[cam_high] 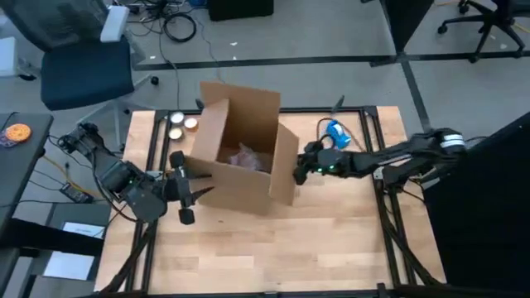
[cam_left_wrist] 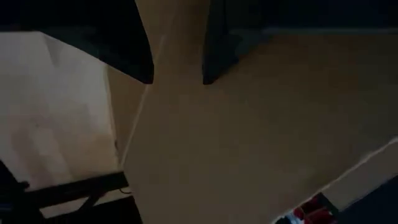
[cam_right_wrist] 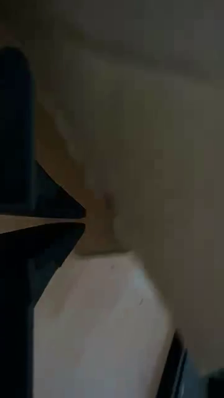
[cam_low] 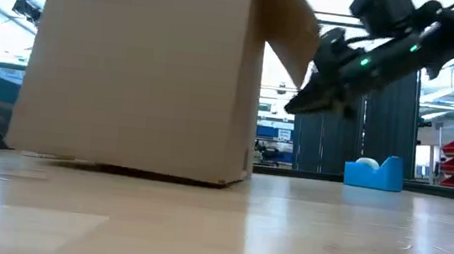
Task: Wrap mug
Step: Close the cardboard box
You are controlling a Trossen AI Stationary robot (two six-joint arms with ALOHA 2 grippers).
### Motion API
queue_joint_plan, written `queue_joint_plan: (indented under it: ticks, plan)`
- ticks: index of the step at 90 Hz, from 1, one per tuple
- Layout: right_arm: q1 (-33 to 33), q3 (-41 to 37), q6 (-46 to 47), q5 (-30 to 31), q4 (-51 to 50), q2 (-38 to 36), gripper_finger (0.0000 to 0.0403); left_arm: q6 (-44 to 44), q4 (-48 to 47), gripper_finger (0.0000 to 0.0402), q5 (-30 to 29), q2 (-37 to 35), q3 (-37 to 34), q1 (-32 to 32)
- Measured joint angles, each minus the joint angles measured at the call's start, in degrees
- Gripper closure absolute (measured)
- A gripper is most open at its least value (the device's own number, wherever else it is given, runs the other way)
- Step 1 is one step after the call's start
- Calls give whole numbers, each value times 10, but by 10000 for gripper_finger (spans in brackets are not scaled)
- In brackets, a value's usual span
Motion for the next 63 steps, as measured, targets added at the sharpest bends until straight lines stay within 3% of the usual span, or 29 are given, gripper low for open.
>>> queue_joint_plan:
  ticks: [10,21,50,63]
  plan:
    - [-7,1,3,-31,19,29,403,-26,-1,275,11,1,-5,0]
    - [-12,0,-14,-33,9,6,403,-36,3,275,28,0,-22,1]
    - [16,-1,-97,-26,10,-209,402,-43,-8,275,37,-5,-37,-1]
    - [55,2,-127,-35,11,-269,402,-34,-28,275,31,-15,-37,-3]
